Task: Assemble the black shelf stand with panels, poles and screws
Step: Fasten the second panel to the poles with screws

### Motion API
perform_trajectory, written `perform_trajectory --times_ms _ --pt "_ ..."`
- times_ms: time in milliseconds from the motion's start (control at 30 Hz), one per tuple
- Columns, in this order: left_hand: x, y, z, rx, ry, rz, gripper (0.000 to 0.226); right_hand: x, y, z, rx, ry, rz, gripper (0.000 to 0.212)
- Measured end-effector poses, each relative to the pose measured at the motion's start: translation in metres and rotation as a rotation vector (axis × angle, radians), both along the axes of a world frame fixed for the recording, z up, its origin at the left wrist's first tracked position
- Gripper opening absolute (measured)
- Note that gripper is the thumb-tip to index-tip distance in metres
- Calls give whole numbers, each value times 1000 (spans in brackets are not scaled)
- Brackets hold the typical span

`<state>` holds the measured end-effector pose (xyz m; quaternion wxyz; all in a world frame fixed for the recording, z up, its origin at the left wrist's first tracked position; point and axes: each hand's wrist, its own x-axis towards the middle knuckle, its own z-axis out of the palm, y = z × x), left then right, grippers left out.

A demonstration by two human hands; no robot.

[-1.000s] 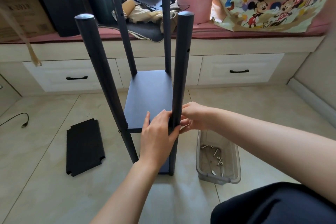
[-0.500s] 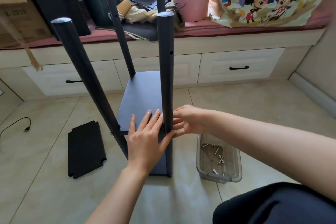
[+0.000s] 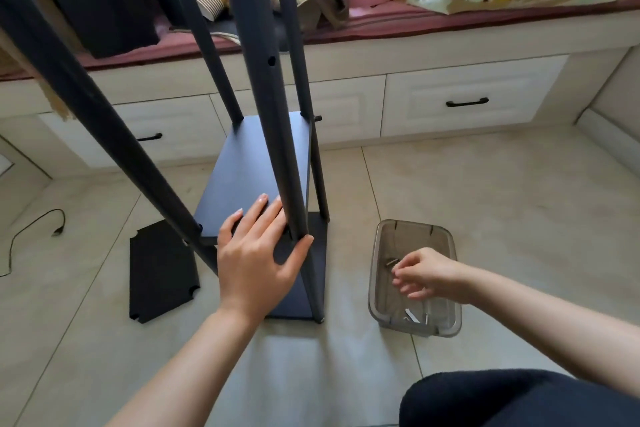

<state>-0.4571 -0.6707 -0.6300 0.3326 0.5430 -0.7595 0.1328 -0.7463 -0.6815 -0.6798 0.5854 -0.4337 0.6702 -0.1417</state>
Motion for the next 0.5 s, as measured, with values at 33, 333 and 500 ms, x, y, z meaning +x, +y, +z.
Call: perform_trajectory --times_ms 33,333,500 --pt "0 0 -1 -8 0 1 42 -5 0 -12 2 35 4 9" --pt "-5 -1 -6 -63 10 8 38 -4 -21 -96 -18 474 484 23" --pt "-7 -1 -7 -67 38 1 37 4 -18 -121 9 668 716 23"
